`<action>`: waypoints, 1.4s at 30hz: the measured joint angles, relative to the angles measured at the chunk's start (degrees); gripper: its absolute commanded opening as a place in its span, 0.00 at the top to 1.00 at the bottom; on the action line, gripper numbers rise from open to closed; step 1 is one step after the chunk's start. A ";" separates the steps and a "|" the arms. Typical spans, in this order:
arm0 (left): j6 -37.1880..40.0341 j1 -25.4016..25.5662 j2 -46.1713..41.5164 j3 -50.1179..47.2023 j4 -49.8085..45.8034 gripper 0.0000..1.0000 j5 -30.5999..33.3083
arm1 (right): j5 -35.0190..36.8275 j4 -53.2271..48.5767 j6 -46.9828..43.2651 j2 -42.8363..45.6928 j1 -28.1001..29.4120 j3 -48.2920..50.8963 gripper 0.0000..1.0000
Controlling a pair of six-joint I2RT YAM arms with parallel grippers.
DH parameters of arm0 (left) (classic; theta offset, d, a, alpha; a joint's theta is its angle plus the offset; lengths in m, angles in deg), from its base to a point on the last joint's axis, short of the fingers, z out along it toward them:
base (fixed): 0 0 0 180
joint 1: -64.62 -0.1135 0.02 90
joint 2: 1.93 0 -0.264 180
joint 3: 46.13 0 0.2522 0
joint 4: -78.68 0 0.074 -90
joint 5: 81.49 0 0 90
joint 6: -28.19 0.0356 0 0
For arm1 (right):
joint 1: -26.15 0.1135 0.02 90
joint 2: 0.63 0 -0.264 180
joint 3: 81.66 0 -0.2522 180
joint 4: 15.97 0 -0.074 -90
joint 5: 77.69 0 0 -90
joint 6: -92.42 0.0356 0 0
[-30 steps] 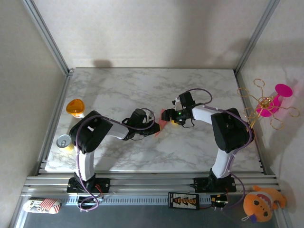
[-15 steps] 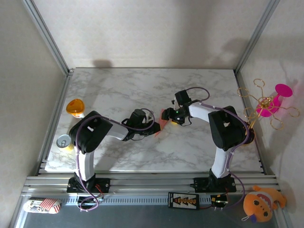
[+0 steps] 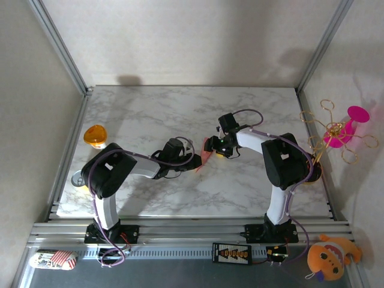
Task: Fold a paper plane with a square sheet of paper (pick it up from the middle)
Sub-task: Fold the wing for the fifth time at the center of the table.
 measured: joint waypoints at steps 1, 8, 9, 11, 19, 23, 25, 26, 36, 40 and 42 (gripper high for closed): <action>0.72 0.28 0.00 0.00 -0.15 0.69 0.31 | 0.02 -0.04 0.02 0.00 0.02 0.00 0.37; 4.74 2.10 -0.20 2.56 -5.07 0.70 3.19 | 0.20 -0.48 0.59 -0.28 0.13 -0.22 0.36; 5.11 2.27 -0.20 2.84 -5.64 0.71 3.39 | 0.20 -0.48 0.63 -0.28 0.13 -0.22 0.36; 5.79 2.54 -0.20 3.30 -6.67 0.74 3.98 | 0.20 -0.50 0.63 -0.28 0.13 -0.22 0.36; 7.26 2.69 -0.20 3.63 -8.70 0.81 5.20 | 0.20 -0.61 0.81 -0.35 0.13 -0.26 0.36; 7.17 2.69 -0.17 3.63 -8.90 0.83 5.64 | 0.22 -0.66 0.81 -0.39 0.13 -0.26 0.36; 6.93 2.62 0.00 3.63 -8.70 0.84 5.60 | 0.22 -0.68 0.81 -0.39 0.13 -0.26 0.36; 6.71 2.40 0.02 3.61 -8.66 0.85 5.57 | 0.22 -0.68 0.81 -0.39 0.13 -0.26 0.36; 2.05 0.20 0.68 1.62 -4.50 0.93 1.38 | 0.24 -0.79 0.81 -0.50 0.13 -0.28 0.36; 0.66 -0.42 1.16 1.49 -3.52 0.95 -0.28 | 0.26 -1.16 0.81 -0.70 0.13 -0.61 0.35; 0.26 -0.50 1.20 1.49 -3.48 0.95 -0.55 | 0.28 -1.42 0.81 -0.81 0.13 -0.83 0.35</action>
